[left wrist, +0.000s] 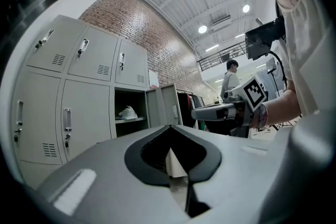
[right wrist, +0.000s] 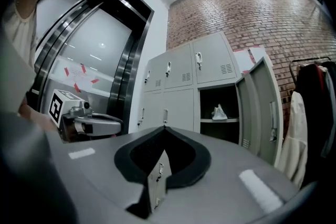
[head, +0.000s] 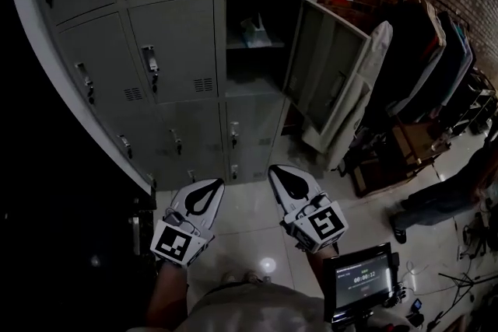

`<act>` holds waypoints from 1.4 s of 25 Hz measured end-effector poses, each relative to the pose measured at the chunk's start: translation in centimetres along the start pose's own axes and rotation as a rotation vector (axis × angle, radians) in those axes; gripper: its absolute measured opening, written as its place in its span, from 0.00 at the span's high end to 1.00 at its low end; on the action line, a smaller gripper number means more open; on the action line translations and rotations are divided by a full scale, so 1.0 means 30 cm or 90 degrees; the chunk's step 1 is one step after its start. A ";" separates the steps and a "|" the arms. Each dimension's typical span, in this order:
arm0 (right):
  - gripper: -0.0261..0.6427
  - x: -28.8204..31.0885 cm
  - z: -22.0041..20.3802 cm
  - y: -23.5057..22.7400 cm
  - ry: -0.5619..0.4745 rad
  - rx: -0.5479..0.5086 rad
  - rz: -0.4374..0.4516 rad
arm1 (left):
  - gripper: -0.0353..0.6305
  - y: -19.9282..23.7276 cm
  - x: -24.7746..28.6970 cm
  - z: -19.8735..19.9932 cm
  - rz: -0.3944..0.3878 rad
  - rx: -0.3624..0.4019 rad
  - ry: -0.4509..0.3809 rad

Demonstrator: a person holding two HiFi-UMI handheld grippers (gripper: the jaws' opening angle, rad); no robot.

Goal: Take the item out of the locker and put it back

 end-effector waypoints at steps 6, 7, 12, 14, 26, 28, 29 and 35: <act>0.96 0.012 0.029 0.062 0.002 -0.010 0.007 | 0.94 0.043 -0.035 0.047 0.002 -0.004 -0.017; 0.96 0.019 0.028 0.068 0.005 -0.014 0.004 | 0.94 0.056 -0.037 0.050 0.003 -0.007 -0.021; 0.96 0.037 0.030 0.088 0.021 -0.021 -0.011 | 0.94 0.080 -0.052 0.053 -0.009 -0.005 -0.017; 0.96 0.039 0.032 0.088 0.017 -0.020 -0.021 | 0.94 0.084 -0.054 0.052 -0.016 -0.005 -0.015; 0.96 0.066 0.020 0.096 0.027 -0.040 -0.004 | 0.94 0.099 -0.051 0.038 -0.014 -0.009 -0.022; 0.96 0.069 0.019 0.095 0.029 -0.042 -0.002 | 0.94 0.103 -0.056 0.038 -0.011 -0.009 -0.022; 0.96 0.070 0.022 0.096 0.028 -0.041 -0.001 | 0.94 0.106 -0.058 0.036 -0.005 -0.008 -0.025; 0.96 0.061 0.040 0.085 0.010 -0.042 -0.016 | 0.94 0.112 -0.053 0.038 0.010 -0.014 -0.022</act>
Point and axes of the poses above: the fingertips, and each gripper's own axes: x forward along the fingers, y to its left, z out of its top, the point moved 9 cm from there along -x, backward along the fingers, and after that the axes turned 4 degrees about -y, right-handed, at the moved point
